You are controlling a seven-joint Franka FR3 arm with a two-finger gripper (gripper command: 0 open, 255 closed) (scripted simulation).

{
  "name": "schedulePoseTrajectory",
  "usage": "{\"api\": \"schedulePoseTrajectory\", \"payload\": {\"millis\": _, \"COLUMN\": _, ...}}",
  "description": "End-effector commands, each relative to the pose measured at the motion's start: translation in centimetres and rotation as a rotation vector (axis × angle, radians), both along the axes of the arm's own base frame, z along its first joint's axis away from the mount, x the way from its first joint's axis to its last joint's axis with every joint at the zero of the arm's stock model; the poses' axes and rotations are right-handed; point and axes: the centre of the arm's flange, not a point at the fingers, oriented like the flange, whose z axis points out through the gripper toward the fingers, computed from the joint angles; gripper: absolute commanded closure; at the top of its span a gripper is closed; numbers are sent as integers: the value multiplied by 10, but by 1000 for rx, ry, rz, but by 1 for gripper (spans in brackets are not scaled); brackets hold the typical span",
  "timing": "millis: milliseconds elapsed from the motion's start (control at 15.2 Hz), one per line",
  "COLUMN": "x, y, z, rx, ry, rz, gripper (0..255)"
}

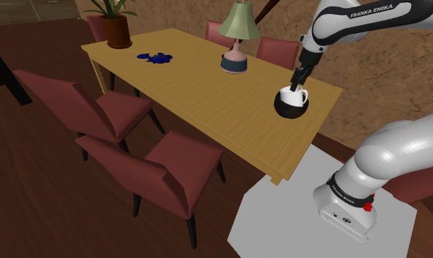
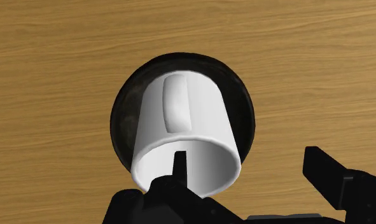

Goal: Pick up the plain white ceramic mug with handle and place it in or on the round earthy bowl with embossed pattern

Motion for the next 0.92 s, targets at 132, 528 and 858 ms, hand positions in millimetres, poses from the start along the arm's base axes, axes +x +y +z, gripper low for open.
{"api": "schedulePoseTrajectory", "payload": {"millis": 132, "x": 0, "y": 0, "z": 13, "rx": 0, "ry": 0, "rz": 0, "gripper": 0}}
{"api": "schedulePoseTrajectory", "payload": {"millis": 528, "x": -1, "y": 0, "z": 50, "rx": 0, "ry": 0, "rz": 0, "gripper": 0}}
{"api": "schedulePoseTrajectory", "payload": {"millis": 858, "x": -1, "y": 0, "z": 50, "rx": 0, "ry": 0, "rz": 0, "gripper": 0}}
